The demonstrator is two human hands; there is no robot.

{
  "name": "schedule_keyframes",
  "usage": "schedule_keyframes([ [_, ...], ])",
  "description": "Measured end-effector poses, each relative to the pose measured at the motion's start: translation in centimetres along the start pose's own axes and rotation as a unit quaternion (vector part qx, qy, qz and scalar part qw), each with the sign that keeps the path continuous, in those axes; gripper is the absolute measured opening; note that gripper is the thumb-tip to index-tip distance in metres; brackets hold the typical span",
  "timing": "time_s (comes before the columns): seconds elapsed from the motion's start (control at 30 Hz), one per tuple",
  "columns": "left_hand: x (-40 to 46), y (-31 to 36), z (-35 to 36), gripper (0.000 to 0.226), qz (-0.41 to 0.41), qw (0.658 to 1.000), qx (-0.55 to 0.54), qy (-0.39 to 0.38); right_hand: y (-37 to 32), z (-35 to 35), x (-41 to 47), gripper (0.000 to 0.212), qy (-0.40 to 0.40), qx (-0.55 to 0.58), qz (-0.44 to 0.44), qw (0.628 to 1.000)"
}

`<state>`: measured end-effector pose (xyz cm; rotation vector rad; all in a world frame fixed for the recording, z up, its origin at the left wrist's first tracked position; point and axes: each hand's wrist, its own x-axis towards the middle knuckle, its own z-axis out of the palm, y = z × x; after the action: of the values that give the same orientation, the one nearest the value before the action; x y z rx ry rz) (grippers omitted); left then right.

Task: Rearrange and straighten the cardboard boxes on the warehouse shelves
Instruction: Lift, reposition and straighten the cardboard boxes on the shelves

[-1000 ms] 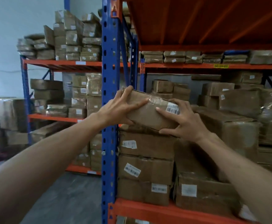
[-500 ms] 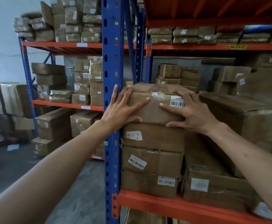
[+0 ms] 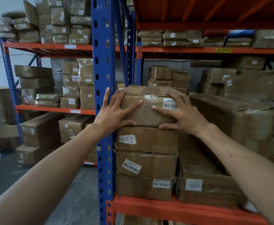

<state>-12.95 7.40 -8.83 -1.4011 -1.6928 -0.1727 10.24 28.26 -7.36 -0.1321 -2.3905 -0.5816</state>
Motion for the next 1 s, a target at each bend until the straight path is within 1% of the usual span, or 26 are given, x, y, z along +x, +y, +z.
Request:
schedule_keyframes([
  [0.2, -0.1, 0.1, -0.2, 0.086, -0.002, 1.000, -0.013, -0.020, -1.7, -0.7, -0.7, 0.072, -0.070, 0.034, 0.082, 0.994],
  [0.27, -0.2, 0.2, -0.4, 0.086, -0.004, 1.000, -0.013, -0.024, -2.3, -0.8, -1.5, 0.074, -0.078, 0.062, 0.101, 0.990],
  [0.3, -0.3, 0.3, -0.6, 0.086, -0.002, 1.000, -0.014, -0.025, -2.6, -0.9, -2.2, 0.076, -0.067, 0.083, 0.111, 0.988],
  [0.37, -0.2, 0.9, -1.1, 0.088, -0.002, 1.000, -0.021, -0.021, -2.8, -1.4, -4.5, 0.078, -0.007, 0.119, 0.153, 0.981],
  [0.43, 0.1, 1.8, -1.7, 0.091, -0.010, 0.999, -0.036, -0.005, -2.5, -1.7, -7.3, 0.081, 0.092, 0.158, 0.223, 0.957],
  [0.5, 1.3, 4.4, -2.5, 0.089, 0.007, 0.998, -0.050, 0.035, -1.6, -2.3, -11.2, 0.087, 0.172, 0.192, 0.326, 0.910],
  [0.57, 3.3, 8.0, -3.4, 0.089, 0.047, 0.996, -0.059, 0.054, -0.6, -2.3, -15.3, 0.095, 0.208, 0.214, 0.423, 0.856],
  [0.63, 6.3, 12.0, -4.4, 0.099, 0.112, 0.991, -0.061, 0.036, 0.5, -1.8, -19.2, 0.105, 0.204, 0.227, 0.489, 0.817],
  [0.7, 9.7, 16.0, -4.7, 0.104, 0.176, 0.983, -0.053, -0.010, 1.4, -1.0, -22.3, 0.114, 0.183, 0.241, 0.516, 0.801],
  [0.77, 13.1, 19.9, -4.8, 0.115, 0.207, 0.977, -0.020, -0.052, 2.3, -0.2, -24.3, 0.121, 0.159, 0.237, 0.526, 0.801],
  [0.83, 16.3, 23.4, -4.8, 0.127, 0.231, 0.971, 0.017, -0.067, 3.3, 0.3, -25.3, 0.125, 0.132, 0.234, 0.530, 0.804],
  [0.9, 19.4, 26.6, -4.7, 0.135, 0.272, 0.958, 0.060, -0.069, 4.3, 1.3, -25.7, 0.123, 0.122, 0.248, 0.526, 0.804],
  [0.93, 20.8, 28.0, -4.7, 0.138, 0.289, 0.952, 0.073, -0.073, 4.7, 1.9, -25.7, 0.119, 0.130, 0.266, 0.524, 0.798],
  [0.97, 22.1, 29.2, -4.6, 0.140, 0.302, 0.946, 0.079, -0.084, 4.9, 2.6, -25.7, 0.113, 0.147, 0.294, 0.525, 0.785],
  [1.0, 23.2, 30.1, -4.5, 0.142, 0.311, 0.941, 0.084, -0.102, 4.9, 3.3, -25.7, 0.108, 0.169, 0.330, 0.530, 0.763],
])
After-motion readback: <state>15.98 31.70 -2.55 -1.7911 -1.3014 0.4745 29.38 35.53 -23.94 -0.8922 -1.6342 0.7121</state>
